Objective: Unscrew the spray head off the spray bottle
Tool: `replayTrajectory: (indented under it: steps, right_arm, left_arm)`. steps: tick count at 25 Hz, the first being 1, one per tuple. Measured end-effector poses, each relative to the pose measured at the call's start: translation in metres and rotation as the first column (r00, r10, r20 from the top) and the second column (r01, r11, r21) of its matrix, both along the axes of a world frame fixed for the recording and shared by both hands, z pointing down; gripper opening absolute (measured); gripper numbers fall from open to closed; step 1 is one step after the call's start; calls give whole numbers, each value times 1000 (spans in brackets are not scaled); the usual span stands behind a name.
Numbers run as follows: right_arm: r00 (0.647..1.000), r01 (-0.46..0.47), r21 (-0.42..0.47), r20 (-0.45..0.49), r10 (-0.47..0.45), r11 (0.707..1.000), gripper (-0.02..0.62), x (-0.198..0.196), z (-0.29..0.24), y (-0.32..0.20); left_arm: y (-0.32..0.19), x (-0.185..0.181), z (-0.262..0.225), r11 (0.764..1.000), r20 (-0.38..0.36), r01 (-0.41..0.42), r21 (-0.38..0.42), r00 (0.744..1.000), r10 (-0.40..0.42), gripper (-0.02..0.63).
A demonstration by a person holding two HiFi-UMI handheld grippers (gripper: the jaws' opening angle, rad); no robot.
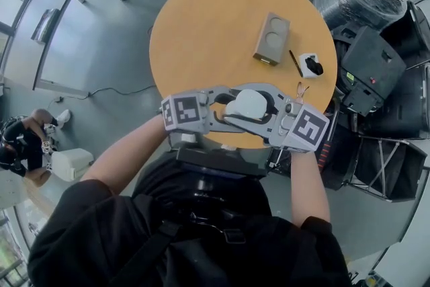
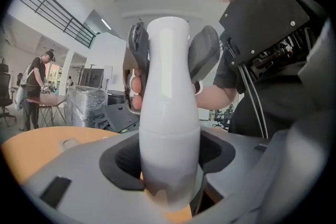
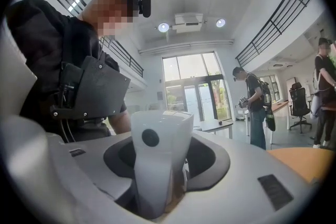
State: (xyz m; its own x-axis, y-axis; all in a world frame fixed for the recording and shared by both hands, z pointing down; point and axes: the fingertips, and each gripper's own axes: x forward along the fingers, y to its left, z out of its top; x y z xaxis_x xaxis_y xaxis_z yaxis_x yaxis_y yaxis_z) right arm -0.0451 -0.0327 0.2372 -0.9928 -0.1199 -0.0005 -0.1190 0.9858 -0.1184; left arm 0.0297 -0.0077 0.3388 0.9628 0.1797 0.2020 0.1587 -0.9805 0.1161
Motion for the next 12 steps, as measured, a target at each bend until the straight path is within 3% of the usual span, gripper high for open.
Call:
replayTrajectory:
  steps: [6, 9, 12]
  right_arm:
    - [991, -128, 32, -22, 129, 991, 316, 12, 5, -24]
    - [964, -263, 28, -29, 264, 964, 324, 26, 5, -43]
    - [911, -411, 22, -30, 412, 911, 324, 44, 6, -61]
  left_arm:
    - [-13, 0, 2, 998, 5, 61, 1, 998, -61, 302]
    - [-36, -2, -1, 985, -18, 173, -24, 985, -173, 302]
    - [-66, -8, -1, 942, -29, 336, -19, 941, -336, 303]
